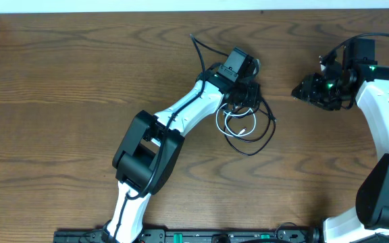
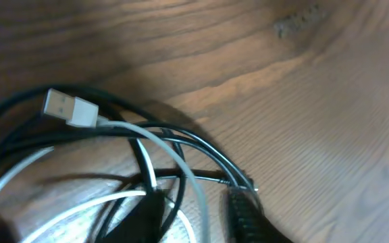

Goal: Untangle cables

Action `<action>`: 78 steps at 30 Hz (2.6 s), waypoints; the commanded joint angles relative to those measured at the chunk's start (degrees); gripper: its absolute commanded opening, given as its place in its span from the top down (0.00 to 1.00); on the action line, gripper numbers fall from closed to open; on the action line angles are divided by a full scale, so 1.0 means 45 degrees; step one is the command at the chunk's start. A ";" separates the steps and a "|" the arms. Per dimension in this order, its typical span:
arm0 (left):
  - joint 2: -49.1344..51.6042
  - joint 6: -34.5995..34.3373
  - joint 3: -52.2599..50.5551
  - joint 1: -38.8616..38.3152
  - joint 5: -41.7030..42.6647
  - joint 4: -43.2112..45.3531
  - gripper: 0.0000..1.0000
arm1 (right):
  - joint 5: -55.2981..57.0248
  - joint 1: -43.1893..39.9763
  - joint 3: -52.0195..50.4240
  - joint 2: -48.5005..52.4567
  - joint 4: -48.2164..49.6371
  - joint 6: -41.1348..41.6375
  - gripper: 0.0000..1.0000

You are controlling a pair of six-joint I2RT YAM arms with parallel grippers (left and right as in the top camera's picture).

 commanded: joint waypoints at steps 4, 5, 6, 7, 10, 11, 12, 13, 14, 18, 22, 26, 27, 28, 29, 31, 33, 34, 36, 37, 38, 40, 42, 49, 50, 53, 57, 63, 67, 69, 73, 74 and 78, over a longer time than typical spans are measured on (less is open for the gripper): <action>0.0010 0.1190 -0.0039 0.0160 0.0073 0.0248 0.93 | 0.0073 -0.0087 0.0010 -0.0049 -0.0044 -0.0228 0.52; -0.0126 0.1200 0.0000 0.0257 0.0083 0.0223 0.93 | -0.0058 -0.0078 0.0010 -0.0049 -0.0044 -0.0282 0.53; -0.0364 0.1200 0.0034 0.0398 0.0097 0.0136 0.93 | -0.0214 -0.0053 0.0010 -0.0049 -0.0029 -0.0427 0.55; -0.0641 0.1200 0.0058 0.0520 0.0112 0.0034 0.93 | -0.0369 -0.0019 0.0010 -0.0049 -0.0015 -0.0617 0.55; -0.1851 0.1195 0.0063 0.0801 0.0131 -0.0437 0.92 | -0.0865 0.0194 0.0010 -0.0049 0.0112 -0.1137 0.59; -0.2317 0.1195 0.0063 0.0835 0.0131 -0.0646 0.93 | -0.1064 0.0287 0.0010 -0.0049 0.0189 -0.1302 0.61; -0.2759 0.1195 0.0063 0.0845 0.0136 -0.0821 0.93 | -0.1418 0.0403 0.0010 -0.0049 0.0287 -0.1559 0.62; -0.3215 0.1185 0.0063 0.0845 0.0204 -0.0996 0.93 | -0.1719 0.0510 0.0010 -0.0049 0.0369 -0.1763 0.62; -0.3623 0.1185 0.0063 0.0845 0.0418 -0.1127 0.93 | -0.1996 0.0631 0.0010 -0.0044 0.0476 -0.1943 0.63; -0.5056 0.1146 0.0063 0.0821 0.1496 -0.1525 0.93 | -0.2472 0.1234 0.0010 -0.0044 0.1015 -0.2477 0.63; -0.5882 0.1146 0.0063 0.0821 0.1559 -0.2093 0.93 | -0.3094 0.1744 0.0010 -0.0044 0.1491 -0.2623 0.65; -0.6285 0.1151 0.0063 0.0850 0.1554 -0.2501 0.93 | -0.5255 0.1914 0.0010 -0.0044 0.1826 -0.3560 0.67; -0.6314 0.1151 0.0063 0.0889 0.1549 -0.2545 0.92 | -0.5610 0.1909 0.0010 -0.0044 0.1851 -0.3662 0.67; -0.6334 0.1151 0.0063 0.0942 0.1549 -0.2589 0.93 | -0.5804 0.1885 0.0010 -0.0044 0.1865 -0.3657 0.68; -0.6334 0.1151 0.0063 0.1020 0.1549 -0.2642 0.93 | -0.5882 0.1860 0.0010 -0.0044 0.1860 -0.3653 0.68; -0.6334 0.1146 0.0058 0.1205 0.1554 -0.2837 0.93 | -0.5877 0.1787 0.0010 -0.0044 0.1749 -0.3657 0.68; -0.6334 0.1146 0.0058 0.1360 0.1554 -0.3123 0.93 | -0.5882 0.1705 0.0010 -0.0044 0.1554 -0.3857 0.67; -0.6334 0.1146 0.0058 0.1413 0.1554 -0.3274 0.92 | -0.5877 0.1705 0.0010 -0.0044 0.1423 -0.4002 0.66; -0.6324 0.1151 0.0058 0.1443 0.1545 -0.3478 0.93 | -0.5872 0.1724 0.0010 -0.0044 0.1190 -0.4245 0.65; -0.6324 0.1151 0.0058 0.1438 0.1506 -0.3599 0.93 | -0.5872 0.1758 0.0010 -0.0044 0.1083 -0.4337 0.64; -0.6324 0.1151 0.0049 0.1438 0.1496 -0.3691 0.93 | -0.5877 0.1787 0.0010 -0.0044 0.1030 -0.4435 0.63; -0.6324 0.1151 0.0044 0.1438 0.1501 -0.3847 0.92 | -0.5872 0.1885 0.0000 -0.0044 0.1001 -0.4532 0.61; -0.6324 0.1151 0.0029 0.1438 0.1501 -0.3929 0.93 | -0.5872 0.2084 0.0000 0.0005 0.1030 -0.4624 0.61; -0.6324 0.1156 0.0029 0.1438 0.1501 -0.4226 0.93 | -0.5824 0.2832 0.0000 0.0418 0.1608 -0.4794 0.60; -0.6324 0.1156 0.0029 0.1443 0.1501 -0.4279 0.93 | -0.5824 0.2890 0.0000 0.0447 0.1681 -0.4794 0.60; -0.6324 0.1161 0.0029 0.1443 0.1501 -0.4401 0.93 | -0.5819 0.3113 0.0000 0.0563 0.1812 -0.4794 0.60; -0.6324 0.1156 0.0029 0.1443 0.1501 -0.4381 0.93 | -0.5770 0.3453 0.0000 0.0801 0.1933 -0.4799 0.60; -0.6324 0.1151 0.0029 0.1443 0.1506 -0.4357 0.92 | -0.5246 0.3716 0.0000 0.1370 0.2118 -0.4673 0.69; -0.6324 0.1156 0.0029 0.1443 0.1501 -0.4362 0.93 | -0.3390 0.3735 -0.0010 0.1724 0.2263 -0.3657 0.85; -0.6324 0.1156 0.0029 0.1443 0.1491 -0.4357 0.93 | -0.2599 0.3706 -0.0010 0.1749 0.2302 -0.3245 0.94; -0.6324 0.1156 0.0029 0.1481 0.1273 -0.4454 0.92 | -0.2244 0.3473 -0.0005 0.1637 0.2453 -0.2924 0.99; -0.6324 0.1156 0.0024 0.1525 0.1263 -0.4512 0.93 | -0.2244 0.3351 0.0000 0.1549 0.2526 -0.2730 0.99; -0.6324 0.1151 0.0029 0.1812 0.1161 -0.4770 0.92 | -0.2244 0.3026 0.0005 0.0918 0.2584 -0.2268 0.99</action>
